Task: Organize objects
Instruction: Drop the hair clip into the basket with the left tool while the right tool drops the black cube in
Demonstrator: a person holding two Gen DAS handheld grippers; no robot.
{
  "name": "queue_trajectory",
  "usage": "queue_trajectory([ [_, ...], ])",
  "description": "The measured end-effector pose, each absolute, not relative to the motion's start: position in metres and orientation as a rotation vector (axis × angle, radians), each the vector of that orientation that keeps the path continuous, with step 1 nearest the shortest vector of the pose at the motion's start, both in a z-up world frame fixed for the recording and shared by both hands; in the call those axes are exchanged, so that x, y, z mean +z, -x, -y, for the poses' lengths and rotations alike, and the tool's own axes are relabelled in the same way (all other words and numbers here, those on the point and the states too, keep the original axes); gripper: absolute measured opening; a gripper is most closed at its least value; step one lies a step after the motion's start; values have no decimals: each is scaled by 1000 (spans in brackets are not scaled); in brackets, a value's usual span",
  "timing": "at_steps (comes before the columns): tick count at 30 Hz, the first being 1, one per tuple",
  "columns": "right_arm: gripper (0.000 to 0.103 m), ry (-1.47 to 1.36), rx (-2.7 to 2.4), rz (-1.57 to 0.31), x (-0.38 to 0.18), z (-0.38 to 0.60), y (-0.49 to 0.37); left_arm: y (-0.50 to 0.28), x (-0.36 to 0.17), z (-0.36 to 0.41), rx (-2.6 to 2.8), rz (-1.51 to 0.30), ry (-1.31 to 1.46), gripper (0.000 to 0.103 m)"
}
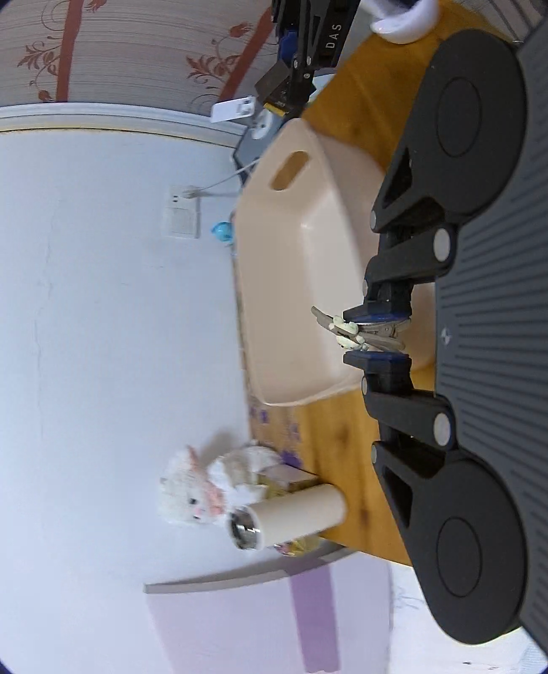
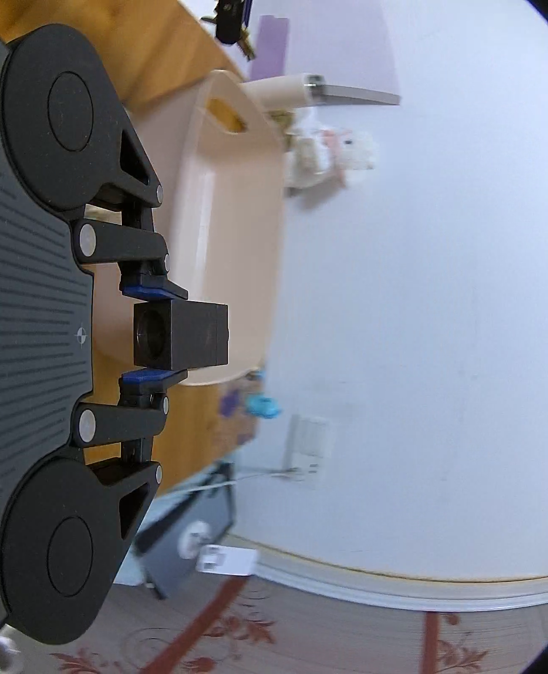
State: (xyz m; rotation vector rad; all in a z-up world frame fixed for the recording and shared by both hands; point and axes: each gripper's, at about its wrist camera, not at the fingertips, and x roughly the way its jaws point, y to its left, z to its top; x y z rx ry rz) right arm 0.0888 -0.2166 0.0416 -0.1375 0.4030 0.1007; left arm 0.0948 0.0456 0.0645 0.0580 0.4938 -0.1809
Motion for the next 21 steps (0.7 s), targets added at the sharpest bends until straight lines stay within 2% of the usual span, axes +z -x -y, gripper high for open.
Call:
queue_trajectory([
  [8,29,137,141,-390,55,209,-135,-167,66,0,-193,-535,-87,15],
  [21,29,219,162,-555,8,185,-188,-231,10,32,-142,-710,-151,15],
])
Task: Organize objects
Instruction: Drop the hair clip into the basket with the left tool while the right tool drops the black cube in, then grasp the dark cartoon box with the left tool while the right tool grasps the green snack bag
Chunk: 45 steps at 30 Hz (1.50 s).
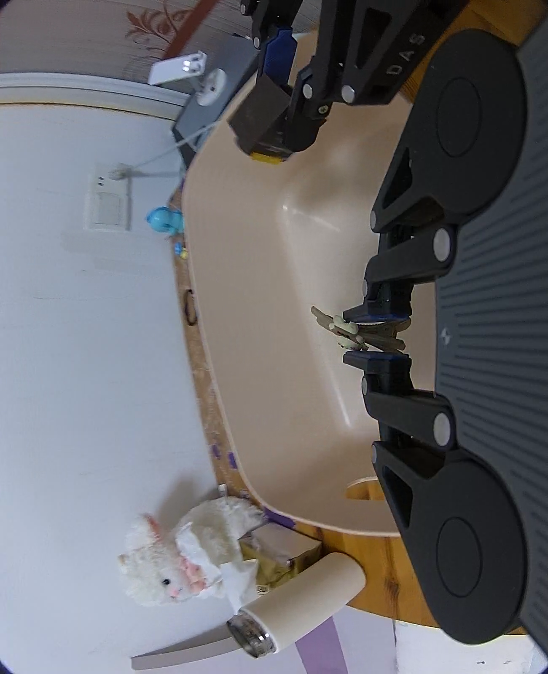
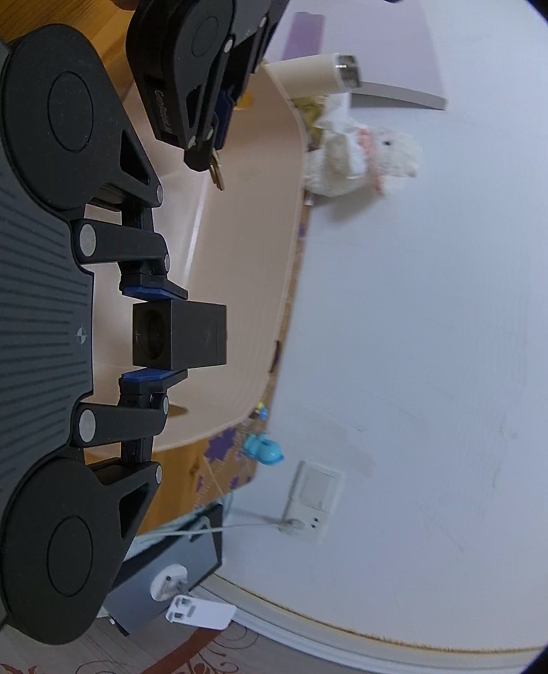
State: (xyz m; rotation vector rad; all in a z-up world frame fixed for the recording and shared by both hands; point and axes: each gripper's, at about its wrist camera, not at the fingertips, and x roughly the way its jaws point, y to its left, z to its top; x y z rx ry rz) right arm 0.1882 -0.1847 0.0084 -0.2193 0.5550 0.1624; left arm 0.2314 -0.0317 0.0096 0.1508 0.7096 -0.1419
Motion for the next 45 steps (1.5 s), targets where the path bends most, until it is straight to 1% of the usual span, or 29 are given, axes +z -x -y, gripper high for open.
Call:
queue_trajectory([
  [2,29,215,161,-568,5,183,-189,-232,7,31,-143,-722,-150,16],
  [3,37,212,161,-573,4,183,-189,-231,8,30,-145,-721,-148,16],
  [5,43,203,163,-559,6,183,-183,-224,12,29,-138,-700,-148,18],
  [6,47,199,158,-550,8,183,-179,-220,15,29,-138,-689,-151,23],
  [7,52,197,154,-540,10,183,-176,-216,18,29,-136,-681,-150,42],
  [8,54,192,149,-530,13,184,-172,-212,22,29,-134,-672,-146,62],
  [10,60,179,142,-513,21,186,-162,-201,31,26,-125,-640,-134,76],
  [12,65,171,135,-498,29,190,-151,-192,39,24,-113,-628,-129,76],
  [17,75,163,130,-476,42,200,-122,-167,49,16,-89,-628,-119,82],
  [19,79,163,136,-481,43,204,-109,-154,49,12,-85,-629,-118,84],
  [20,80,168,139,-485,42,205,-104,-148,49,10,-82,-629,-121,88],
  [22,89,185,140,-497,38,206,-92,-135,47,7,-70,-627,-121,89],
  [24,91,203,143,-510,33,207,-82,-123,44,3,-61,-636,-110,91],
  [27,92,221,152,-538,24,206,-70,-108,36,-2,-69,-668,-90,92],
  [30,96,230,163,-570,12,205,-62,-94,22,-1,-73,-701,-98,95],
  [36,97,228,184,-646,-17,203,-46,-75,-17,2,-70,-799,-91,95],
  [45,97,195,192,-740,-55,207,-33,-62,-50,15,-87,-853,-118,95],
])
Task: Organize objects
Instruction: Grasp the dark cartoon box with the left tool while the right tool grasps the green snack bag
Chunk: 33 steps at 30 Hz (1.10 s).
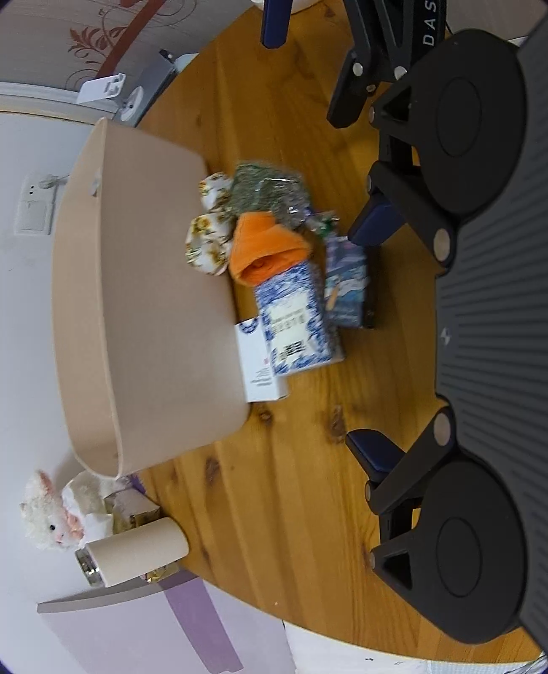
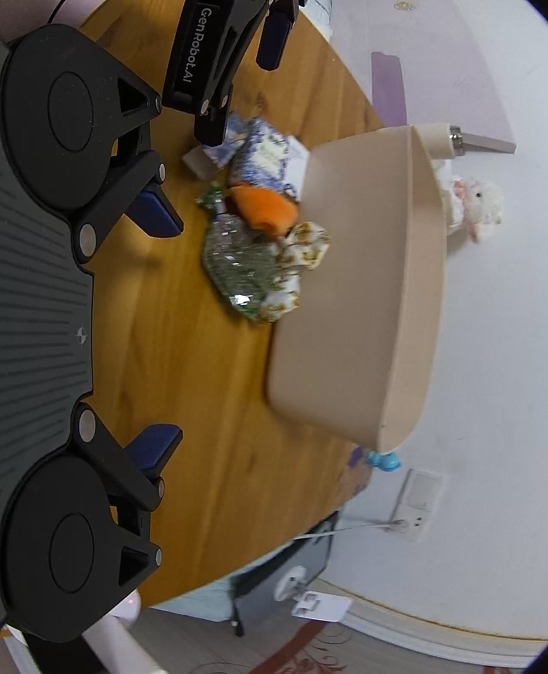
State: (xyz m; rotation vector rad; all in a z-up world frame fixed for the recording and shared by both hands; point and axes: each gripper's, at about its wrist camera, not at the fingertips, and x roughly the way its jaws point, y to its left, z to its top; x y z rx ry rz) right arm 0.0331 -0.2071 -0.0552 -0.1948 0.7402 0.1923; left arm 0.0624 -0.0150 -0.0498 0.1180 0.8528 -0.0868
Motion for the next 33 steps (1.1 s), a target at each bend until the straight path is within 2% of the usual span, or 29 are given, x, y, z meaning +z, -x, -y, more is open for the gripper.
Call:
queue_trajectory([
  [11,97,167,187,-749,-66,207,-43,-74,-66,3,-58,-888,1,95],
  [17,97,142,173,-735,-64,209,-54,-71,-58,0,-103,-873,63,95],
  [24,96,136,140,-731,-64,213,-64,-80,-58,16,-91,-853,9,95],
  [33,99,56,193,-737,-66,216,-76,-84,-67,-8,-65,-871,46,94],
])
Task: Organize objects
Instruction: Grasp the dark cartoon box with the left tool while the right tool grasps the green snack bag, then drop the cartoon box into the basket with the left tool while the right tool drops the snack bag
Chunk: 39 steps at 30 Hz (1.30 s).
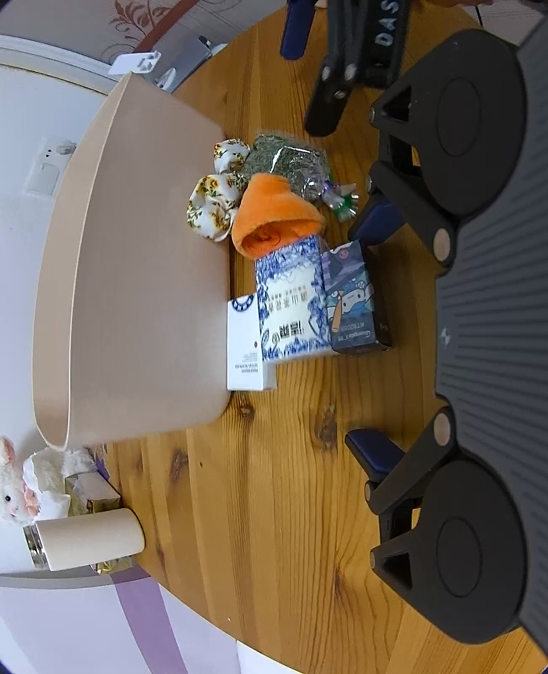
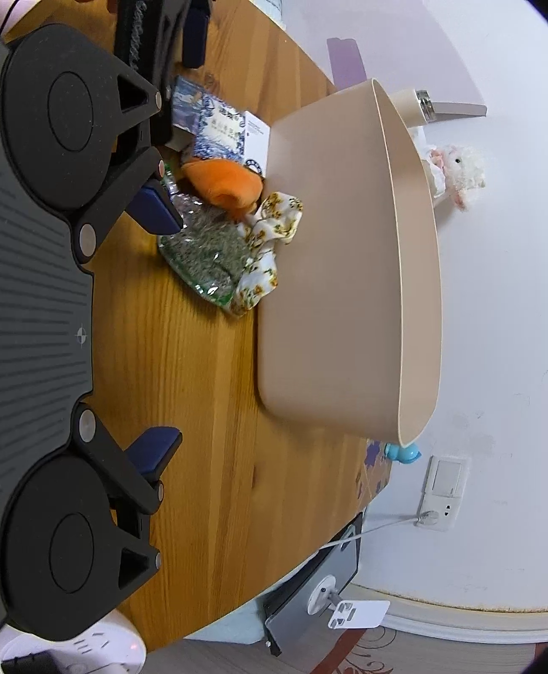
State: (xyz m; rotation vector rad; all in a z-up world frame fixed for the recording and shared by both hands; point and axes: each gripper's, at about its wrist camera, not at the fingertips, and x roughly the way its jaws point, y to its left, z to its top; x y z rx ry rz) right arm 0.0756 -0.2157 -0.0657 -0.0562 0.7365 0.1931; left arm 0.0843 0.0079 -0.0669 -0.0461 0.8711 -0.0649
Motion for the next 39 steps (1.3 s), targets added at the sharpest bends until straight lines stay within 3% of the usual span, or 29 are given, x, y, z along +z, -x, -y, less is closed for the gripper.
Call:
queue_trajectory([
  [6,99,11,223,-754,-74,207,-94,-86,-67,-20,-77,-862,44,91],
  [11,91,-38,237,-770,-79,203,-105,-85,-66,-18,-62,-851,-30,69],
  [14,75,-79,269,-782,-80,203,-107,-84,-64,-21,-65,-843,-27,55],
  [16,53,-83,292,-782,-78,200,-107,-85,-64,-24,-70,-843,-21,55],
  [18,40,-91,315,-783,-75,197,-105,-84,-64,-24,-74,-839,-23,54],
  [21,32,-42,304,-762,-71,192,-98,-81,-64,-22,-79,-838,-26,54],
  [31,26,-19,263,-721,-53,207,-75,-69,-54,-23,-125,-836,-6,54],
  [39,26,-24,225,-608,-14,225,-62,-62,-18,-19,-134,-735,-17,54],
])
